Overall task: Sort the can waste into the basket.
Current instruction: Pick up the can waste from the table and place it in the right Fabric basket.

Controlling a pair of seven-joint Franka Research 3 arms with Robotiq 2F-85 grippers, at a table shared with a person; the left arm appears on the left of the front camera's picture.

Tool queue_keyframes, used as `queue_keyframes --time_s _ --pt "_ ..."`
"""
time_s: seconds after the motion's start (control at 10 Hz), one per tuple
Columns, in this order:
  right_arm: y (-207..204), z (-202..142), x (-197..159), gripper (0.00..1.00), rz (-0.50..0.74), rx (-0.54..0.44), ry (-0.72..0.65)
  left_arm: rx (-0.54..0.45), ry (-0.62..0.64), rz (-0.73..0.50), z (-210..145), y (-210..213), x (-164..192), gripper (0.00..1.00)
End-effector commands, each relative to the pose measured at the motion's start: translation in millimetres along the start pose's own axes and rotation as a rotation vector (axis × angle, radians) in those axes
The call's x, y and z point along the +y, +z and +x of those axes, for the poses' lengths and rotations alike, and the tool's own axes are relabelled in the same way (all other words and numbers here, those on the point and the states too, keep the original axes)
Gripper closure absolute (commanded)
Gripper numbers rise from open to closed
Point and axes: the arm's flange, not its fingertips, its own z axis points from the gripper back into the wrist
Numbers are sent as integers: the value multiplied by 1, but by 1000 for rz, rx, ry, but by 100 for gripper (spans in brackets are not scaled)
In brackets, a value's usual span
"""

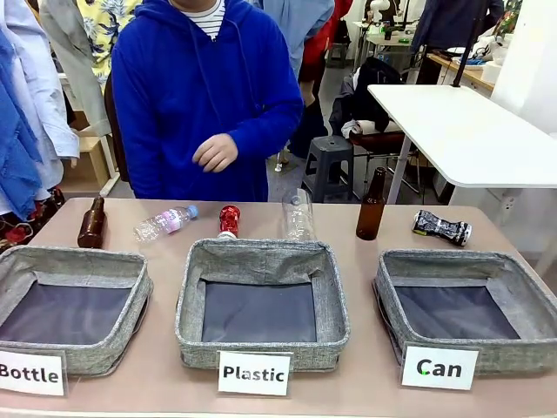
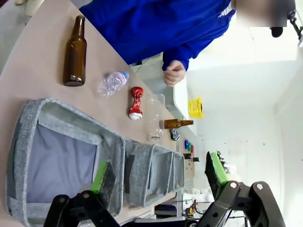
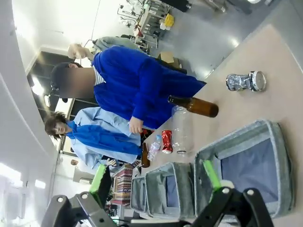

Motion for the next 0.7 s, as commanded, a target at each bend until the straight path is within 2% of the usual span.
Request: queue_keyframes --time_s 0.0,0.1,0.3,0.4,0.5,0.6 --pt "-13 -3 13 0 -182 31 68 3 -32 -6 3 2 0 0" --pt "-42 1 34 0 -261 134 209 3 -32 -6 3 2 0 0" --pt "-127 15 63 0 -546 349 388 3 -32 -6 3 2 0 0" --pt "-169 21 61 0 -692 456 402 3 -32 -6 3 2 0 0" --pt "-203 25 55 0 -792 515 417 3 -32 -6 3 2 0 0" --pt "-230 24 49 0 -844 567 459 3 -32 -6 3 2 0 0"
